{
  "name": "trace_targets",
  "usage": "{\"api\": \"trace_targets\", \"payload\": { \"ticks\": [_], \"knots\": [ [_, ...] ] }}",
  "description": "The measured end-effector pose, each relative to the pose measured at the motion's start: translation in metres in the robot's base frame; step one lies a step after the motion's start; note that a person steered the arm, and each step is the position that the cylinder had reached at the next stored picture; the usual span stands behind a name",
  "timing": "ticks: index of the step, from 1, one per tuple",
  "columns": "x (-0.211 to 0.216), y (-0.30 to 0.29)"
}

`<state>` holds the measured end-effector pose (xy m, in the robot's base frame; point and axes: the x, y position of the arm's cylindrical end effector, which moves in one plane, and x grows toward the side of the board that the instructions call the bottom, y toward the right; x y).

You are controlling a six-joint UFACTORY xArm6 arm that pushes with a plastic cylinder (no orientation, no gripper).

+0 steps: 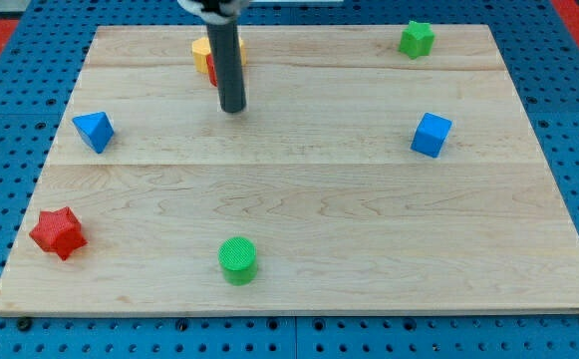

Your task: Push the red star into the red circle and yellow blocks

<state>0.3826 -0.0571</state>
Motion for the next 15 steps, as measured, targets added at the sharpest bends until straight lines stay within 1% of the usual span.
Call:
{"api": "trace_targets", "payload": {
  "ticks": [1, 2, 3, 4, 5, 6, 7, 9, 10, 11, 12, 13, 15],
  "knots": [
    [0.096, 0.0],
    [0.188, -0.067],
    [0.216, -0.162],
    [0.171, -0.219],
    [0.129, -0.162],
    [0.146, -0.148],
    [0.167, -0.107],
    [0.068, -0.099],
    [0.046, -0.087],
    [0.037, -0.066],
    [0.024, -0.061],
    [-0.013, -0.07],
    [-0.03, -0.069]
  ]
}}
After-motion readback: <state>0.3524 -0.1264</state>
